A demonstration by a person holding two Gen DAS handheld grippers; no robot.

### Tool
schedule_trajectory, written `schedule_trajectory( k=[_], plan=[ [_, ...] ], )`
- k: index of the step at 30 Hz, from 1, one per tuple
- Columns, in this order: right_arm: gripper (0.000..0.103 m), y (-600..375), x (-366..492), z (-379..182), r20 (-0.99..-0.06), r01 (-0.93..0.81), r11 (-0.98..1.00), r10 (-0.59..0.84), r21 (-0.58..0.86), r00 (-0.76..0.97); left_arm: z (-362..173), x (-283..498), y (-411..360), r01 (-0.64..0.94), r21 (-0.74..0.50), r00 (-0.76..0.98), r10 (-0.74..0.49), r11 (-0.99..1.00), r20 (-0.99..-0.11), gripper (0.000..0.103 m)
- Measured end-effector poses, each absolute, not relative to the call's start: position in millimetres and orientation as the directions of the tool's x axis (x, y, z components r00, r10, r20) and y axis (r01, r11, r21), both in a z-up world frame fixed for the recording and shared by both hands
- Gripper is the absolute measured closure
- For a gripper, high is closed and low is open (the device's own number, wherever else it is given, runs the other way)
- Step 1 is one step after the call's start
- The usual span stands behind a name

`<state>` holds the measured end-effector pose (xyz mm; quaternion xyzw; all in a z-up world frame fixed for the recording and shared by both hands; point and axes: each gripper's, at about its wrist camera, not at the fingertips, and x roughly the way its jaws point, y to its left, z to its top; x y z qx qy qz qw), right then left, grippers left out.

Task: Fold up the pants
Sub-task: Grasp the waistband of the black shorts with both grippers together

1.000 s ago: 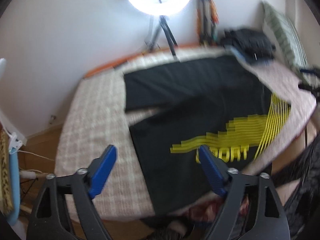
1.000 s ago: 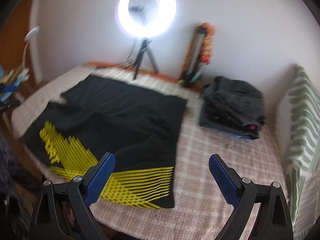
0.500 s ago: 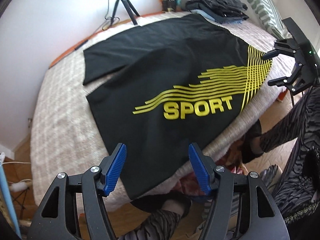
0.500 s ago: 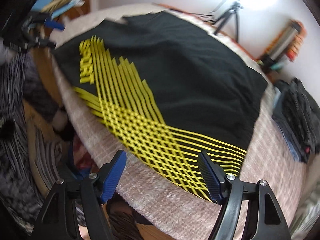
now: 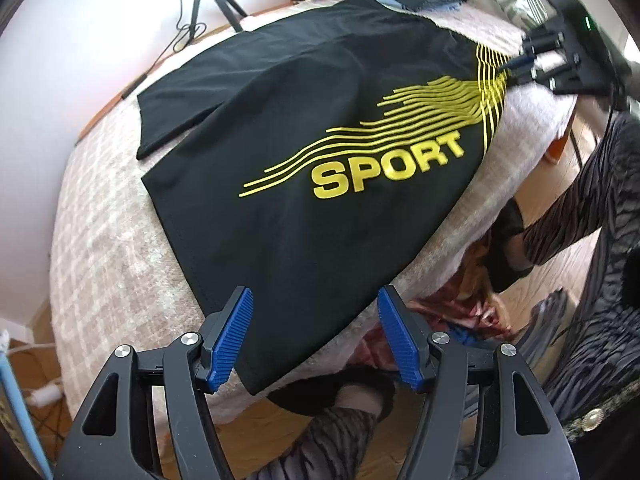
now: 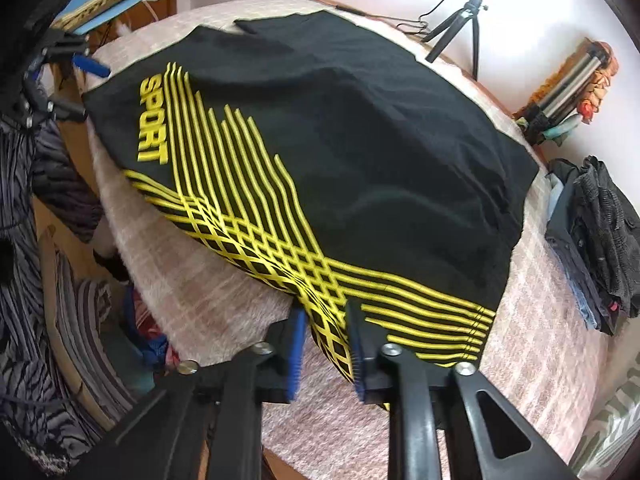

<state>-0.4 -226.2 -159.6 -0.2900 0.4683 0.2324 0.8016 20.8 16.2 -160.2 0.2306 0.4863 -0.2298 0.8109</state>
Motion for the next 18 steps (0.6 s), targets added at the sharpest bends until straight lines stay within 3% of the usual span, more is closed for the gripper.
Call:
schedule_trajectory(
  k=[12, 18],
  plan=[
    [0.094, -227, 10, -148, -0.883, -0.615, 0.758, 0.118, -0.216, 0.455, -171, 16, 18, 0.650, 0.198, 0.418, -0.128, 0.733, -0.899, 0.041],
    [0.096, -233, 17, -140, -0.880, -0.590, 0.790, 0.150, -0.167, 0.450, -169, 19, 22, 0.674, 0.082, 0.337, -0.207, 0.734, -0.918, 0.068]
  ],
)
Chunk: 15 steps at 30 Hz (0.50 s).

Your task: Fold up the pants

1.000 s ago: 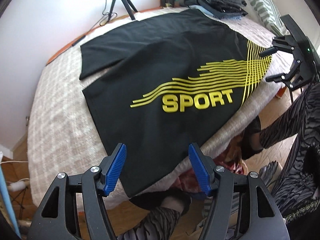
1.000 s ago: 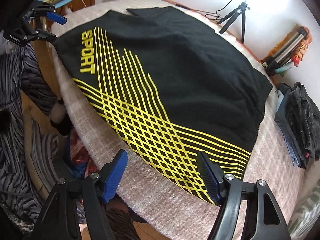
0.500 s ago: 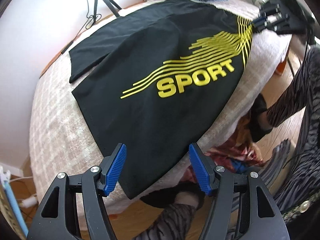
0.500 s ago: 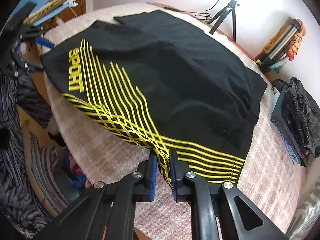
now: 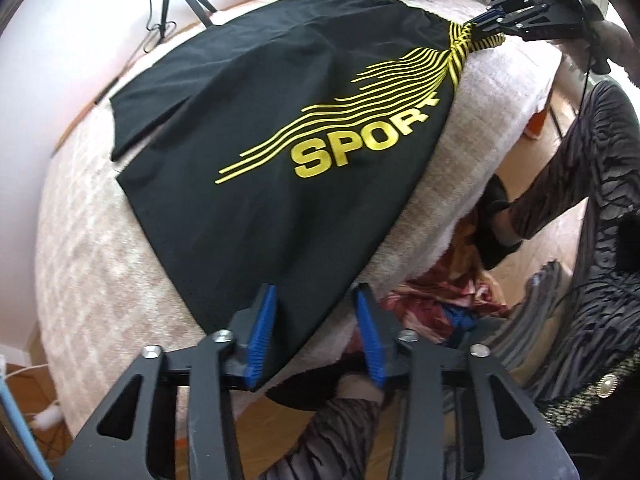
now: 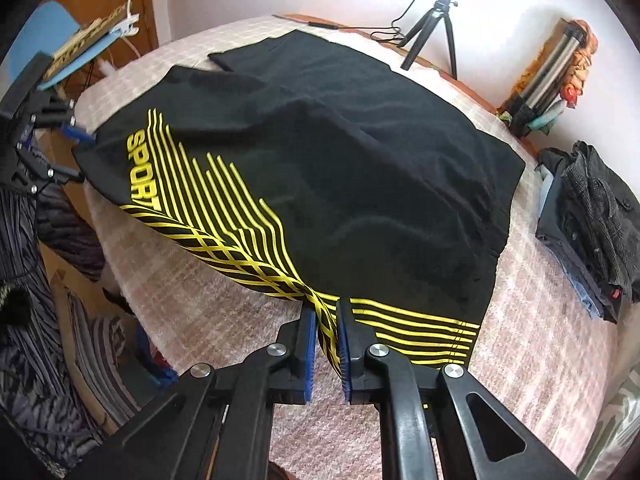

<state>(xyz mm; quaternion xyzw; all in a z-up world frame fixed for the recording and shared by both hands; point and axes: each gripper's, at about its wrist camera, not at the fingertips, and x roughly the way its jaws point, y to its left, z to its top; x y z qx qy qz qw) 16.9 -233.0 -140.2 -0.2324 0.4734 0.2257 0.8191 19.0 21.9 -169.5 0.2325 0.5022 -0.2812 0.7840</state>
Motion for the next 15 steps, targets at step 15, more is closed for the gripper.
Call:
schedule_trajectory(
  k=[15],
  plan=[
    [0.098, -237, 20, -135, -0.876, -0.566, 0.812, 0.163, -0.143, 0.454, -165, 36, 22, 0.640, 0.113, 0.390, -0.195, 0.760, -0.900, 0.100]
  ],
)
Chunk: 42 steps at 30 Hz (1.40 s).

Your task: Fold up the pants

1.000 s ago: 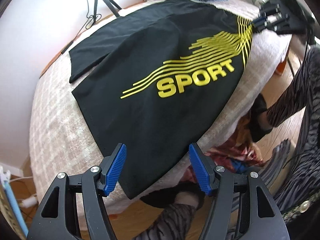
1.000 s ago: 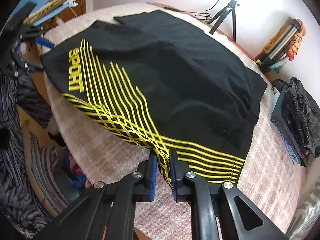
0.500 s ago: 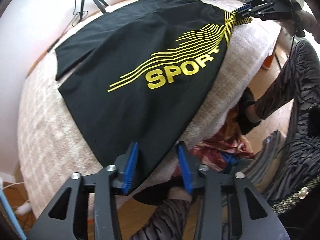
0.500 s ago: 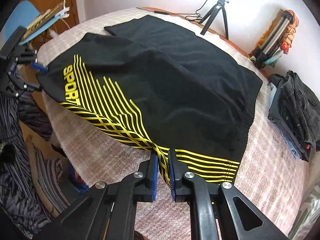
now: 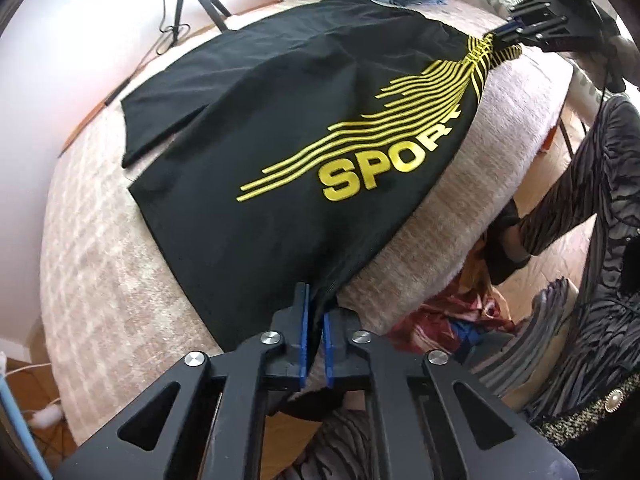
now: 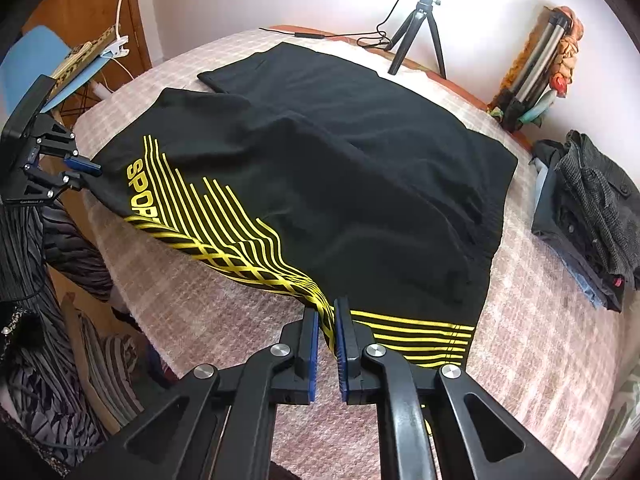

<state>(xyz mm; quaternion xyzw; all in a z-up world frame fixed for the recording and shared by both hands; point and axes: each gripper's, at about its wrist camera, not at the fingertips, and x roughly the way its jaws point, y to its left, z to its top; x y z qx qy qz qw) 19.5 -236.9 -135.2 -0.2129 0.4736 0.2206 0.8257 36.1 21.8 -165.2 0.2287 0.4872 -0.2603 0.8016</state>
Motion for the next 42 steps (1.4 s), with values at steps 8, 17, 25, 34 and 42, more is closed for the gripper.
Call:
schedule_trajectory(
  k=[8, 17, 25, 34, 42],
  plan=[
    [0.100, -239, 12, -117, -0.836, -0.533, 0.829, 0.163, -0.172, 0.523, -127, 52, 29, 0.554, 0.136, 0.524, -0.217, 0.822, -0.824, 0.102],
    [0.101, -232, 24, -80, -0.777, -0.507, 0.831, 0.158, -0.230, 0.610, -82, 90, 40, 0.465, 0.171, 0.662, -0.213, 0.869, -0.719, 0.102],
    [0.102, -227, 48, -58, -0.746, -0.492, 0.834, 0.159, -0.249, 0.647, -62, 116, 48, 0.465, 0.097, 0.664, -0.274, 0.880, -0.696, 0.102],
    [0.102, -228, 53, -76, -0.771, -0.511, 0.821, 0.148, -0.253, 0.619, -109, 116, 51, 0.542, -0.065, 0.466, -0.364, 0.838, -0.806, 0.068],
    [0.102, -230, 51, -100, -0.806, -0.526, 0.821, 0.148, -0.223, 0.573, -159, 122, 55, 0.546, 0.033, 0.430, -0.247, 0.837, -0.868, 0.065]
  ],
)
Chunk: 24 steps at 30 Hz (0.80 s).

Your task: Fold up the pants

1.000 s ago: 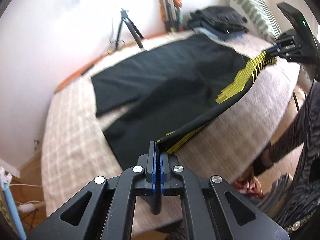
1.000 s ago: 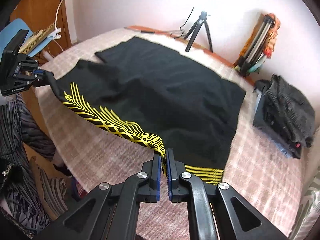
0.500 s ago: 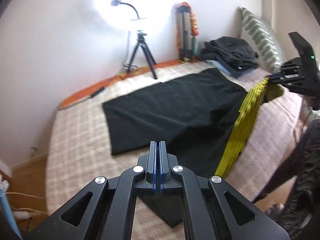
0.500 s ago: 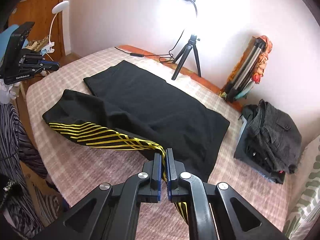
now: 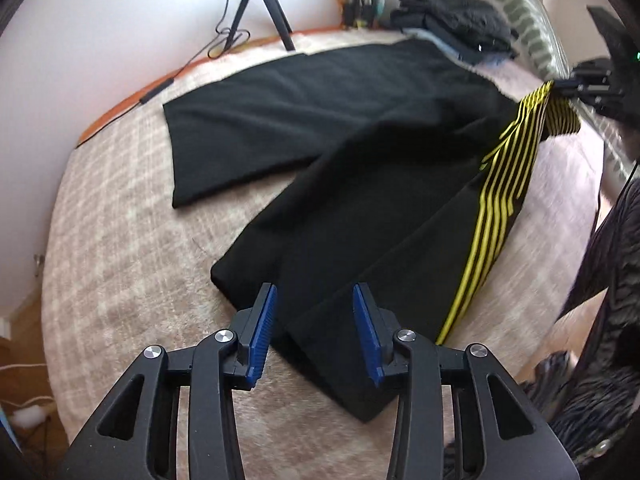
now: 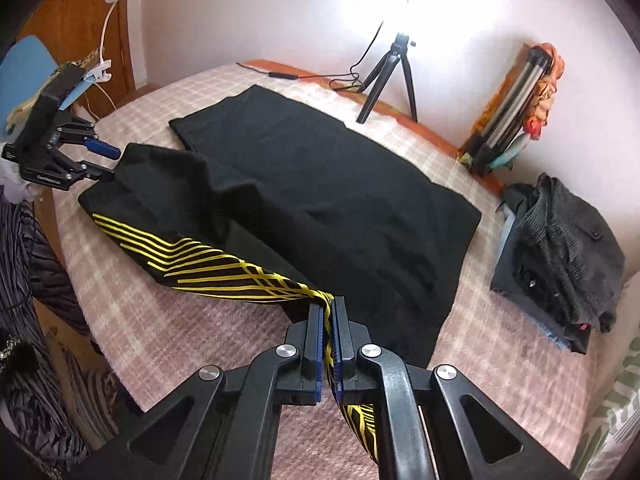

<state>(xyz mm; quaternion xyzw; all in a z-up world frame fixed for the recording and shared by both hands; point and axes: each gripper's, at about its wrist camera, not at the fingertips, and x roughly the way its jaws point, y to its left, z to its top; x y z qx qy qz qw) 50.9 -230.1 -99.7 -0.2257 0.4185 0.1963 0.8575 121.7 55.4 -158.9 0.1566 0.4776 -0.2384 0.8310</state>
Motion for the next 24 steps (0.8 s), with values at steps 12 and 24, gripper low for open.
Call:
schedule_trajectory(
  k=[12, 24],
  plan=[
    [0.102, -233, 51, -109, -0.822, -0.524, 0.826, 0.145, -0.206, 0.551, -166, 109, 60, 0.535, 0.038, 0.455, -0.250, 0.844, -0.855, 0.096],
    [0.102, -239, 49, -94, -0.797, -0.485, 0.847, 0.135, -0.215, 0.589, -90, 115, 83, 0.431, 0.008, 0.659, -0.309, 0.902, -0.686, 0.100]
  ],
)
